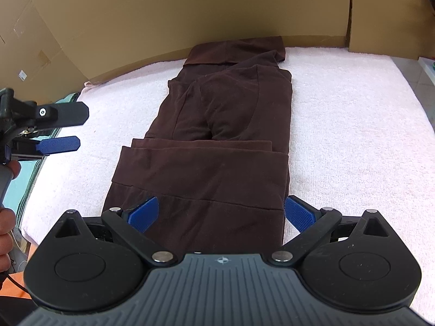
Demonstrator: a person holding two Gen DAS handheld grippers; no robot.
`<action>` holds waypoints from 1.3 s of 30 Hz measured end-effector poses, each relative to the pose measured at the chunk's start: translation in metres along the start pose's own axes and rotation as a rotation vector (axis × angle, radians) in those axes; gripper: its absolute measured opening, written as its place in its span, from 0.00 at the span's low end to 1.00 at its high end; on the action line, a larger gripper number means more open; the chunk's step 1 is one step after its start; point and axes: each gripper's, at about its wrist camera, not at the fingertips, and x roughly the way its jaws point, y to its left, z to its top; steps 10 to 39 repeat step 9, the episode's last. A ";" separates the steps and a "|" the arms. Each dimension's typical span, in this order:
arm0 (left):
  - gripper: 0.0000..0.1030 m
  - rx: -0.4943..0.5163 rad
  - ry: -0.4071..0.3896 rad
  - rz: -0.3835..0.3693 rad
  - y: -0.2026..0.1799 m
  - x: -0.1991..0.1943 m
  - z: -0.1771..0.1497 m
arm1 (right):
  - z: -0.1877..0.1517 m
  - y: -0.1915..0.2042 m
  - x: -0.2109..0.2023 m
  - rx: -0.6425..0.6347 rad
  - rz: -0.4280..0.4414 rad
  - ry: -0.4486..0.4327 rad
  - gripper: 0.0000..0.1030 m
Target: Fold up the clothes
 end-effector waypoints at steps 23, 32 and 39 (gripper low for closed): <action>1.00 0.135 -0.003 0.156 -0.017 -0.004 -0.007 | 0.002 0.013 -0.006 -0.043 0.023 -0.026 0.97; 1.00 0.135 -0.003 0.156 -0.017 -0.004 -0.007 | 0.002 0.013 -0.006 -0.043 0.023 -0.026 0.97; 1.00 0.135 -0.003 0.156 -0.017 -0.004 -0.007 | 0.002 0.013 -0.006 -0.043 0.023 -0.026 0.97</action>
